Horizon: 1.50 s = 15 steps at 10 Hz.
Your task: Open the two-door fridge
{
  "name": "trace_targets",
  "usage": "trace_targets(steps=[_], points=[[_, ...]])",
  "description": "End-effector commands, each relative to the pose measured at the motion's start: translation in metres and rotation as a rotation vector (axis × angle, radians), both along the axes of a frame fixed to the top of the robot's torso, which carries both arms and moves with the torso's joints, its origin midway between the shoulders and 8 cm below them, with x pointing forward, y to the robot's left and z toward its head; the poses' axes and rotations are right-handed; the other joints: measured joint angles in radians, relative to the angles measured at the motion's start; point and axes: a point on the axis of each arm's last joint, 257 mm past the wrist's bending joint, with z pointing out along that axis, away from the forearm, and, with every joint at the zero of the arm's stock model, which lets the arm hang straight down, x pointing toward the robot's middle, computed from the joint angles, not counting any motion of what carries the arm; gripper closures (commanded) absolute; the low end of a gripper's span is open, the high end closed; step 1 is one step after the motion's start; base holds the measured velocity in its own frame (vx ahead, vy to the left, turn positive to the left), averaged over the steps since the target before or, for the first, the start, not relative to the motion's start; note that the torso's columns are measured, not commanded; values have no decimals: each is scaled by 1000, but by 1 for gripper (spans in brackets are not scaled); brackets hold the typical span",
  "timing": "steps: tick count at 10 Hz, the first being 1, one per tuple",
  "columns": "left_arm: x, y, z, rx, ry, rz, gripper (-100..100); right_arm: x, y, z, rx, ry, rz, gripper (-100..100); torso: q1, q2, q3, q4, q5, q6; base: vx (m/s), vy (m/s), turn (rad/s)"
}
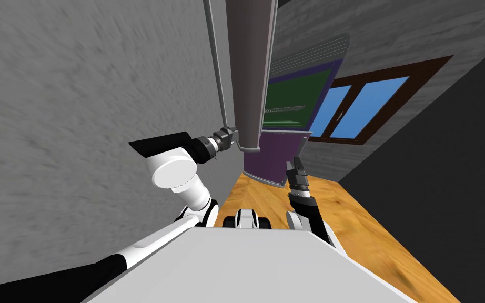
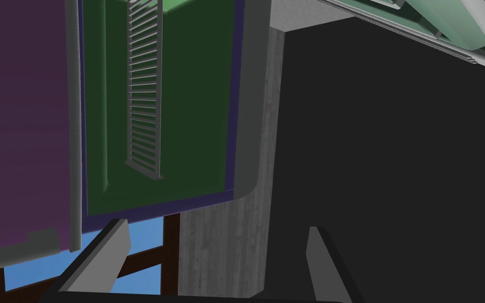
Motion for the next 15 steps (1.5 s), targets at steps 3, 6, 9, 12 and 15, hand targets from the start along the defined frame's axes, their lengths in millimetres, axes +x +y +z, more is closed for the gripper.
trace_targets(steps=[3, 6, 9, 12, 15], points=[[-8, 4, 22, -29, -64, 6, -100, 0, 0, 0, 0, 0, 0, 0, 2, 2, 4, -2, 2, 0, 3, 3, 0], [-7, 3, 12, -9, -12, -2, -100, 0, 0, 0, 0, 0, 0, 0, 2, 3, 6, -6, 2, 0, -12, -2, 33], [-9, 3, 17, -11, -12, -5, -100, 0, 0, 0, 0, 0, 0, 0, 3, 4, 8, -7, 3, -1, 9, -4, 18], [-10, 4, 21, -12, -9, -7, -100, 0, 0, 0, 0, 0, 0, 0, 2, 3, 5, -4, 1, -1, -4, -6, 8], [-10, 3, 23, -12, -12, -8, -100, 0, 0, 0, 0, 0, 0, 0, 2, 4, 3, 0, 0, -1, 2, 3, 5]])
